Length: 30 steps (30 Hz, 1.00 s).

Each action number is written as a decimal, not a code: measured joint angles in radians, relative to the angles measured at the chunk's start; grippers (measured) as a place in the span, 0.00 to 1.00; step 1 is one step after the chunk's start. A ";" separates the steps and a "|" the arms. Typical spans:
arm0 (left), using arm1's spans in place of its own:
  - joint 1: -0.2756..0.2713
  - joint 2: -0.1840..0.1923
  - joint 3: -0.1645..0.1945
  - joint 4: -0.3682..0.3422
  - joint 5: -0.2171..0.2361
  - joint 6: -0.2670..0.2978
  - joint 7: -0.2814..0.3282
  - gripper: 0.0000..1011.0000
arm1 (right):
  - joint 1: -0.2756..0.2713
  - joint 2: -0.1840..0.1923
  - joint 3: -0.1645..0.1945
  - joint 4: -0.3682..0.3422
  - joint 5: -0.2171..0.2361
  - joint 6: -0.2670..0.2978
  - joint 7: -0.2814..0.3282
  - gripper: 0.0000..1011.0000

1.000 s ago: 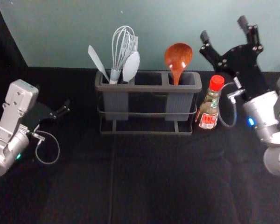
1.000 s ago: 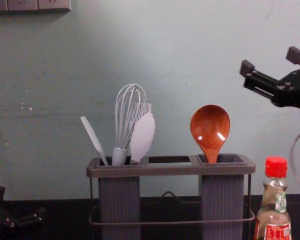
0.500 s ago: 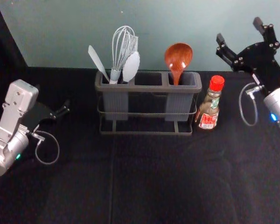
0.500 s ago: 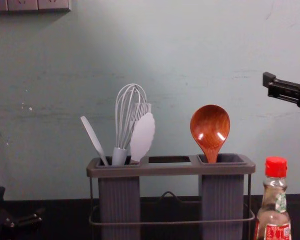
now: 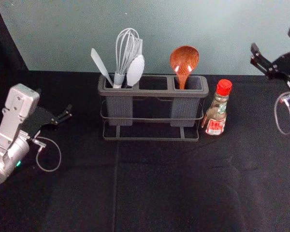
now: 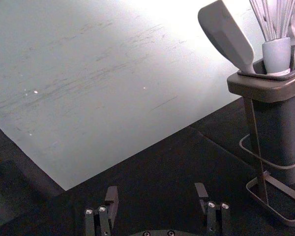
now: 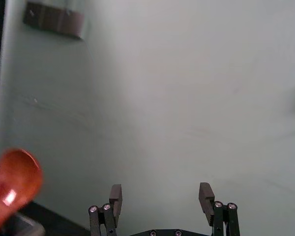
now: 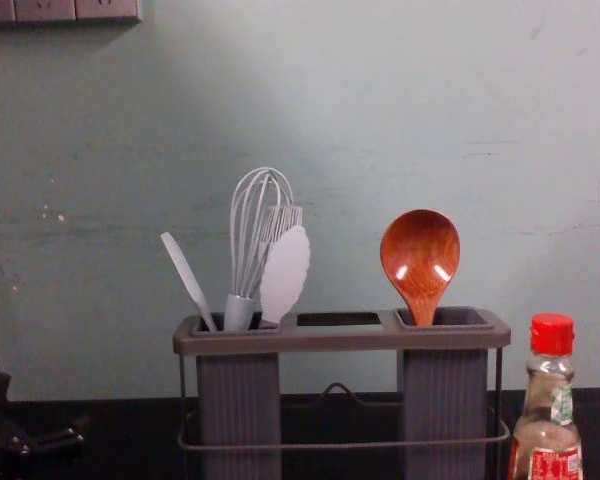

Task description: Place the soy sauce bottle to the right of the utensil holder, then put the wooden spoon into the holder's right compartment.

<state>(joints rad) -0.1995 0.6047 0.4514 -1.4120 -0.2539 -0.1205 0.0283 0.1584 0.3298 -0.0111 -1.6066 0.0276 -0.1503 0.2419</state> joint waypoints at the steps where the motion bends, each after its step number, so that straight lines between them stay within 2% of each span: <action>1: 0.000 0.000 0.000 0.000 0.000 0.000 0.000 1.00 | -0.001 0.003 0.004 0.004 0.002 0.004 0.000 0.99; 6: 0.000 0.000 0.000 0.000 0.000 0.000 0.000 1.00 | -0.011 0.018 0.027 0.046 0.013 0.019 0.000 0.99; 13: 0.000 0.000 0.000 0.000 0.000 0.000 0.000 1.00 | -0.016 0.025 0.034 0.124 0.025 0.023 0.006 0.99; 23: 0.000 0.000 0.000 0.000 0.000 0.000 0.000 1.00 | -0.003 0.019 0.004 0.227 0.030 0.022 0.026 0.99; 30: 0.000 0.000 0.000 0.000 0.000 0.000 0.000 1.00 | 0.004 0.011 -0.012 0.251 0.030 0.019 0.027 0.99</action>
<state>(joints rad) -0.1995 0.6047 0.4514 -1.4120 -0.2539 -0.1205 0.0283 0.1624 0.3412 -0.0233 -1.3559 0.0575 -0.1310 0.2686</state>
